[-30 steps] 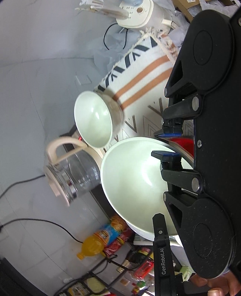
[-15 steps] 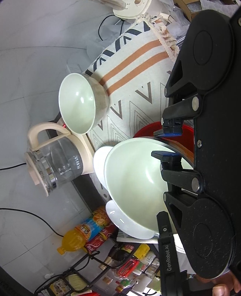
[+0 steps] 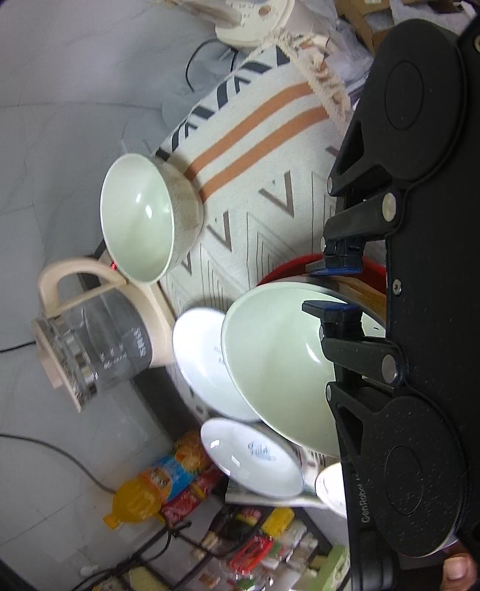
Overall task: Organize plates and bowls
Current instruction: 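Lower the large green bowl into the red bowl and open both grippers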
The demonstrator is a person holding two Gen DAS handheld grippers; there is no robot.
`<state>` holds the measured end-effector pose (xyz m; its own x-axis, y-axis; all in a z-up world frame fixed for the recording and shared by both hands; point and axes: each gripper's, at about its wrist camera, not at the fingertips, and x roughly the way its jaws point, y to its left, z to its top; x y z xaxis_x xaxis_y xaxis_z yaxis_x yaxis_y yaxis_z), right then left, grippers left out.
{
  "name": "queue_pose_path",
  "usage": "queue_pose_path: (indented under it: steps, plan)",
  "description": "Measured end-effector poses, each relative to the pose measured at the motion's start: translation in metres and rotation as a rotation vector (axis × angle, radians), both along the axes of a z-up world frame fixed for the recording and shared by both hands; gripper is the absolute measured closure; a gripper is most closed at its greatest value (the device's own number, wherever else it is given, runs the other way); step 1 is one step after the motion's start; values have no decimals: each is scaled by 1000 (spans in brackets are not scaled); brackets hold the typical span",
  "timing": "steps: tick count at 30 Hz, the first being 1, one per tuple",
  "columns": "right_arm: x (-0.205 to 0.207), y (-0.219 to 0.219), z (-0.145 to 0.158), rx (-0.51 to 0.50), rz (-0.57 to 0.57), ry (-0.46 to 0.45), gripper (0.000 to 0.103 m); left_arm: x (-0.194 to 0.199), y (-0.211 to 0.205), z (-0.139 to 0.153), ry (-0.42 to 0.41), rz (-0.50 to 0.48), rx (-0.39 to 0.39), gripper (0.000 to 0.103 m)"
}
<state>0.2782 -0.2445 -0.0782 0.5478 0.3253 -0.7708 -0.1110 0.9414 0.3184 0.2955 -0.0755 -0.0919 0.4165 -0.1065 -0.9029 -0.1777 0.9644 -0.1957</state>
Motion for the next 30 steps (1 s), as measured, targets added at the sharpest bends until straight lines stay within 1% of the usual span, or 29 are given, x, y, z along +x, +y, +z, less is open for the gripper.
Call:
queue_pose_path:
  steps: [1, 2, 5, 7, 8, 11, 12, 17, 19, 20, 21, 22, 24, 26, 30]
  plan:
    - [0, 2, -1, -17, 2, -1, 90, 1, 0, -1, 1, -3, -4, 88]
    - [1, 3, -2, -28, 7, -1, 90, 3, -1, 0, 6, -12, -5, 86]
    - [4, 3, -7, -42, 0, 2, 92, 6, -5, 5, 0, -44, 29, 85]
    - [6, 4, -6, -44, -1, 1, 92, 8, -2, 9, -1, -26, 32, 85]
    - [7, 4, -6, -43, -2, 1, 92, 8, 0, 11, -3, -16, 28, 83]
    - [10, 6, -6, -47, 0, -2, 93, 8, 3, 24, -53, -7, 57, 72]
    - [10, 6, -6, -46, 1, -3, 95, 8, 4, 28, -63, -7, 64, 69]
    - [14, 6, -7, -38, 3, 4, 95, 10, 8, 32, -62, 16, 69, 66]
    - [16, 6, -6, -25, 9, 26, 90, 10, 7, 33, -57, 11, 72, 62]
    - [16, 5, -5, -15, 7, 30, 87, 11, 7, 32, -49, 10, 65, 57]
    - [16, 4, -3, -13, 4, 25, 77, 11, 7, 32, -42, 11, 55, 55]
    - [15, 3, 0, -14, 6, 17, 72, 12, 6, 32, -41, 8, 49, 54]
    - [14, 0, 5, 10, 12, 1, 59, 14, 2, 32, -44, -1, 60, 48]
    - [14, -6, 9, 26, 3, -8, 51, 18, -2, 33, -49, -7, 73, 44]
    - [18, -17, 12, 33, -35, -15, 47, 30, -11, 32, -59, -39, 66, 41]
